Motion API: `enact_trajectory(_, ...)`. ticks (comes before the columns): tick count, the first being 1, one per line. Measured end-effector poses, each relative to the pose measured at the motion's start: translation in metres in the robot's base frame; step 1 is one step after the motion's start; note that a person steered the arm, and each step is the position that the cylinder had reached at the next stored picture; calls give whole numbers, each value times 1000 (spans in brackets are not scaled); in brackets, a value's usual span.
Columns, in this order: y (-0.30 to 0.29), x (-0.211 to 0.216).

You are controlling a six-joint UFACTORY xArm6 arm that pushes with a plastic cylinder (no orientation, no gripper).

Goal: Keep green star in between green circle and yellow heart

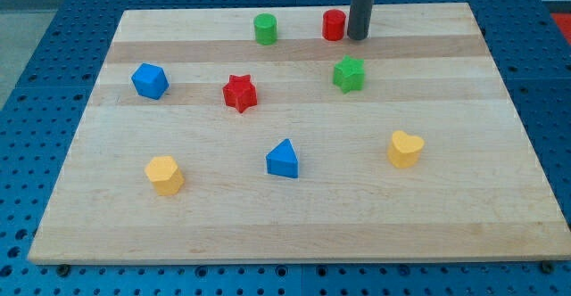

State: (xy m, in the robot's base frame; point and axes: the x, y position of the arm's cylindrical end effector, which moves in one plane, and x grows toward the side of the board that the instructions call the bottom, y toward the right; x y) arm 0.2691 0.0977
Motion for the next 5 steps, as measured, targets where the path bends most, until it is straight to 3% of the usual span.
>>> enact_trajectory(3, -1, 118)
enact_trajectory(5, 3, 161)
